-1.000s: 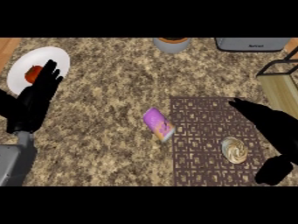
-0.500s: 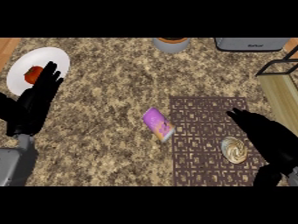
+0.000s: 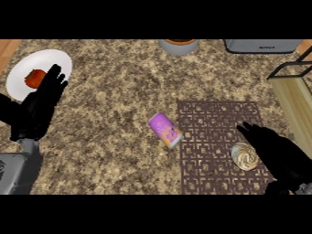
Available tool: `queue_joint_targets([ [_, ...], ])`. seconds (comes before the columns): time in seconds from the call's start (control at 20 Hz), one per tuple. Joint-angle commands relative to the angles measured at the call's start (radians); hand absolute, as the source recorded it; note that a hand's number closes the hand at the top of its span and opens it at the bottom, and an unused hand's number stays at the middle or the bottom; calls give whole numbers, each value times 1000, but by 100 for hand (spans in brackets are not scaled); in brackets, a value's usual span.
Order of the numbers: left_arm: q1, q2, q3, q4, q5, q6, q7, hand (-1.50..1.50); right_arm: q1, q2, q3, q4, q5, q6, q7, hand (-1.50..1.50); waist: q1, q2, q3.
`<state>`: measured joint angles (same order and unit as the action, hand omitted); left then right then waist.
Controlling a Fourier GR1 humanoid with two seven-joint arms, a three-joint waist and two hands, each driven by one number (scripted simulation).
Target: Pick the cupcake from the placemat and place it in the tiered shelf
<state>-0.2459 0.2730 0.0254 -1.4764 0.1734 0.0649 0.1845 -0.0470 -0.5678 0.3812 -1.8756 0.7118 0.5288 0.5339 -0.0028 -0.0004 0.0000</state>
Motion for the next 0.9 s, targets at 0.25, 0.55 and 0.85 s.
queue_joint_targets([
  [0.25,-54,-11,44,8,-18,-19,47,0,-6,76,-61,189,119,-86,-165,-150,2,1,0],
  [0.55,17,-19,36,-122,-21,-37,124,0,-23,188,-36,230,186,-76,-137,-150,6,-1,0],
  [0.85,16,-73,33,-16,-69,-43,-5,0,-77,224,-78,428,244,-131,-245,-150,4,1,0],
])
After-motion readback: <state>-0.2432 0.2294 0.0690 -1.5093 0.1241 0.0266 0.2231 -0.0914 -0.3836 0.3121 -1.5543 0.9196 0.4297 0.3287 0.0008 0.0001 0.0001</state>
